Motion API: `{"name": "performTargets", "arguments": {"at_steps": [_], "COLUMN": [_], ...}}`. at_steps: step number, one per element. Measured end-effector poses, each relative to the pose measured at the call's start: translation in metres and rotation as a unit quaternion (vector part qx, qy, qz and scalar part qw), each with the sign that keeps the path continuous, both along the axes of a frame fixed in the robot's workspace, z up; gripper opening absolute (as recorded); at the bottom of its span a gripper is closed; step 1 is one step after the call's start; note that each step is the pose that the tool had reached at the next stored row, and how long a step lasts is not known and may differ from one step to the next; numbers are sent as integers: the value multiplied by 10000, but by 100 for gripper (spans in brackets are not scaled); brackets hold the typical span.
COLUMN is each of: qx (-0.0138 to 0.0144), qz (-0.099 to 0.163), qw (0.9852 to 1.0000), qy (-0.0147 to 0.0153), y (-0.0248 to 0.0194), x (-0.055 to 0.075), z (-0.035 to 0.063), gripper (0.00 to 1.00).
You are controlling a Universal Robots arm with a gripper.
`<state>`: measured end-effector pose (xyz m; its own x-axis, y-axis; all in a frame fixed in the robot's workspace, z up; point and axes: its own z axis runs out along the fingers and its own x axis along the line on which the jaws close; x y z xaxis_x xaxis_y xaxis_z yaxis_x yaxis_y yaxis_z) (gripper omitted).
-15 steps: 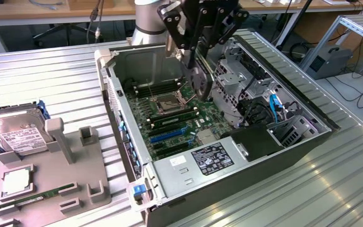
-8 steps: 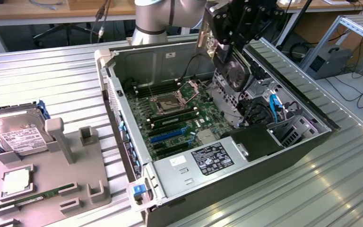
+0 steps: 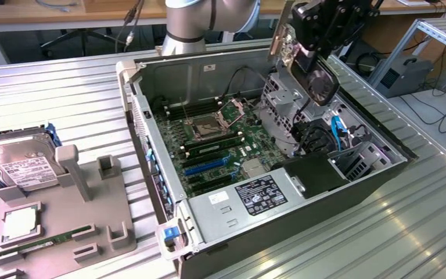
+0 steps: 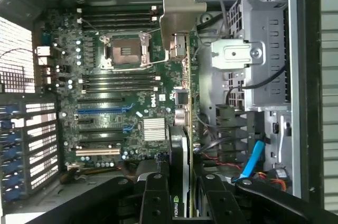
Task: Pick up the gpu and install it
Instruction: 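Pick up the gpu and move the gpu toward the slot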
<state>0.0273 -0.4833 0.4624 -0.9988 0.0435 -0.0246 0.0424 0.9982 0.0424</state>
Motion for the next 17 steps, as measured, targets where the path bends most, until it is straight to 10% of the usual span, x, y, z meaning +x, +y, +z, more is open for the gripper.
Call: {"name": "performTargets", "arguments": {"at_steps": [17], "qx": [-1], "qz": [-55], "qw": [10000], "qy": [0], "y": [0], "x": [188], "z": [-4], "gripper": [27]}}
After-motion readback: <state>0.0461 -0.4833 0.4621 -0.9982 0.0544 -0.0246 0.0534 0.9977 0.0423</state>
